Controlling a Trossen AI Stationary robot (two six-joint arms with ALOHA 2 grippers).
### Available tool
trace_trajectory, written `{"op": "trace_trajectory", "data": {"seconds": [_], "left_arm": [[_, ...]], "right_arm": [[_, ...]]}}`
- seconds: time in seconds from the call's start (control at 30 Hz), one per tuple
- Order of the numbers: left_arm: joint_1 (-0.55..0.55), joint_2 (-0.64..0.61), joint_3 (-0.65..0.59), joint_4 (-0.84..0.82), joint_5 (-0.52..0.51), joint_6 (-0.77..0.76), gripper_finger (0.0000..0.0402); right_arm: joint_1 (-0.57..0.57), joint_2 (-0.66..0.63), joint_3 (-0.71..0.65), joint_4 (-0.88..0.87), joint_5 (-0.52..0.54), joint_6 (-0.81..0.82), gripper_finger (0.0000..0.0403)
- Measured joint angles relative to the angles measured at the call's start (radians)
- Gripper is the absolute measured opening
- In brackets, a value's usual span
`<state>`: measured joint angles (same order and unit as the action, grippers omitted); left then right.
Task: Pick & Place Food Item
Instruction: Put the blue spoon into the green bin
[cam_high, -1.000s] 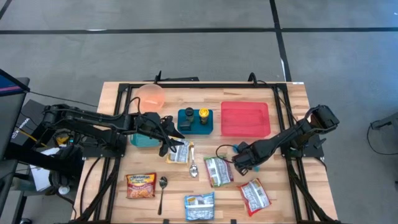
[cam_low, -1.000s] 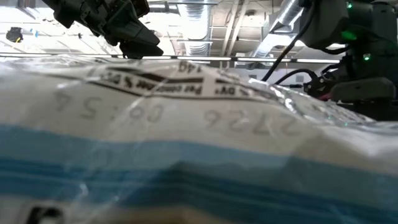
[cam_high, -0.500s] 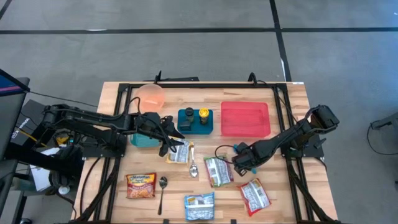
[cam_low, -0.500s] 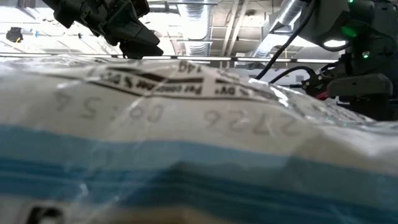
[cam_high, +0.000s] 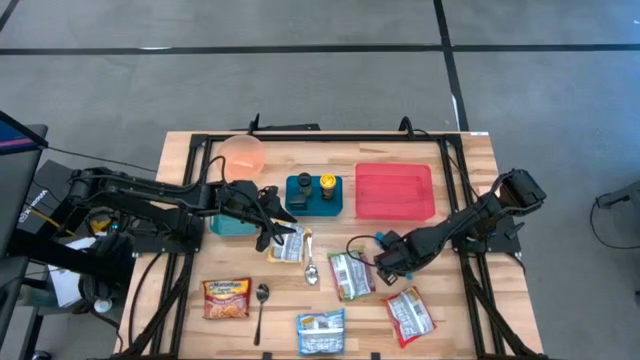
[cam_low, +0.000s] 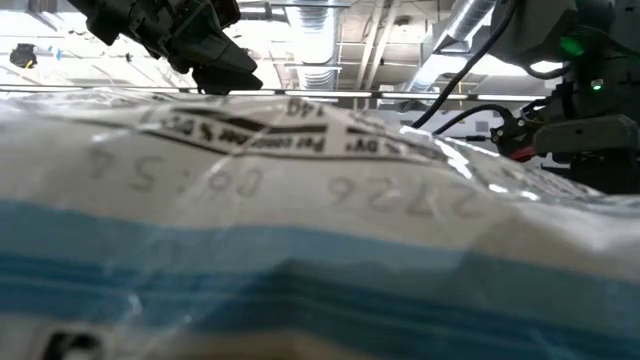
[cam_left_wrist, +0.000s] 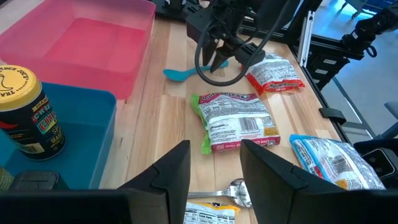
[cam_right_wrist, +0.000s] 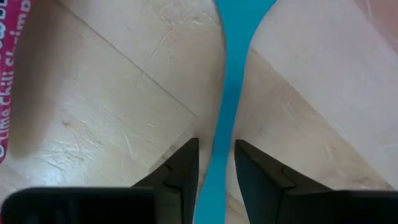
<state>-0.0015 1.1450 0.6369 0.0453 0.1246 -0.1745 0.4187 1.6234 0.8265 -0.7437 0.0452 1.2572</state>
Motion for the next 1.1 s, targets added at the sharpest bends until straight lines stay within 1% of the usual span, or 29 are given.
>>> {"op": "trace_trajectory", "data": {"seconds": [0.13,0.43,0.53,0.8,1.0,1.1], "left_arm": [[0.0,0.0,0.0,0.0,0.0,0.0,0.0135],[0.0,0.0,0.0,0.0,0.0,-0.016,0.0135],[0.0,0.0,0.0,0.0,0.0,-0.016,0.0135],[0.0,0.0,0.0,0.001,0.0,-0.016,0.0135],[0.0,0.0,0.0,0.027,0.0,-0.015,0.0135],[0.0,0.0,0.0,0.032,0.0,-0.015,0.0135]], "right_arm": [[0.0,0.0,0.0,0.0,0.0,0.0,0.008],[0.0,0.0,0.001,-0.001,0.0,0.0,0.0024],[0.0,0.0,0.002,-0.003,0.005,0.0,0.001],[0.007,-0.027,0.0,-0.017,0.046,0.0,0.0001],[0.027,-0.093,0.0,-0.032,0.092,0.0,0.0001],[0.033,-0.122,0.0,-0.036,0.096,0.0,0.0001]]}}
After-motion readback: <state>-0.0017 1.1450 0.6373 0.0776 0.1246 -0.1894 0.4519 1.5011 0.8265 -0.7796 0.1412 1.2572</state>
